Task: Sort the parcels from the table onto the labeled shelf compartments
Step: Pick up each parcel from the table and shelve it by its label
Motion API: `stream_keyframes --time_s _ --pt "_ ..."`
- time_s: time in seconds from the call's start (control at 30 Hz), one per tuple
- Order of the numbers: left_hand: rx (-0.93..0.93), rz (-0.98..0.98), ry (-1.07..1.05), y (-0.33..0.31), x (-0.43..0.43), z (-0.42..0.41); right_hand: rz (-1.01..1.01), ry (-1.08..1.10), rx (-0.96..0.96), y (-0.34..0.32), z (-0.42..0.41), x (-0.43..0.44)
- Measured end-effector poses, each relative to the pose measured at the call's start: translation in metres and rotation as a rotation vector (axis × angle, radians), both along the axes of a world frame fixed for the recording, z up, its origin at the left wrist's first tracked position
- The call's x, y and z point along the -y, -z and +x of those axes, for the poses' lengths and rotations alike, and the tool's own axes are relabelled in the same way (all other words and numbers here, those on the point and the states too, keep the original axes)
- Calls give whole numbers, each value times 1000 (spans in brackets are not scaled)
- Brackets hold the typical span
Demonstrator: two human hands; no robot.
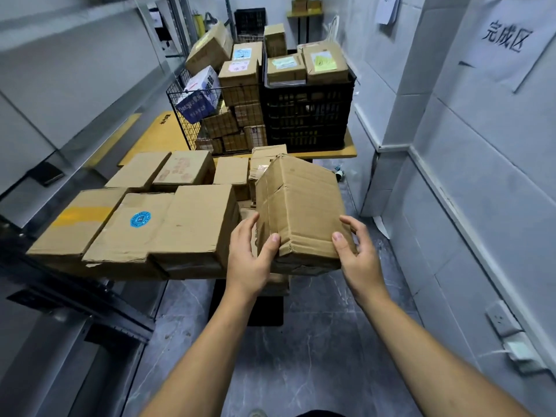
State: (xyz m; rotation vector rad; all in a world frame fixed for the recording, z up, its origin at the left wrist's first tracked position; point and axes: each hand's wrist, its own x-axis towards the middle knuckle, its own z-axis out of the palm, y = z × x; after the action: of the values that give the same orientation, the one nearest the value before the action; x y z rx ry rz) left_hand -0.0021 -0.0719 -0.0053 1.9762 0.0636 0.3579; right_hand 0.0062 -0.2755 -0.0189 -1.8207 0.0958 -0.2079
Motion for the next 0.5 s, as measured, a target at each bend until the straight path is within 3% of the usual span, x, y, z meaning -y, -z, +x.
stream_keyframes --time_s 0.13,0.2,0.37,0.5 --pt "-107 -300 132 8 15 -8 -4 -47 26 -2 -10 15" --pt "-85 -346 154 8 21 -13 -43 -80 25 -2 -13 21" --pt "100 -124 74 6 28 -24 -157 -125 -32 -6 -16 25" --pt "184 60 23 7 36 -27 18 -193 -56 -17 -17 12"
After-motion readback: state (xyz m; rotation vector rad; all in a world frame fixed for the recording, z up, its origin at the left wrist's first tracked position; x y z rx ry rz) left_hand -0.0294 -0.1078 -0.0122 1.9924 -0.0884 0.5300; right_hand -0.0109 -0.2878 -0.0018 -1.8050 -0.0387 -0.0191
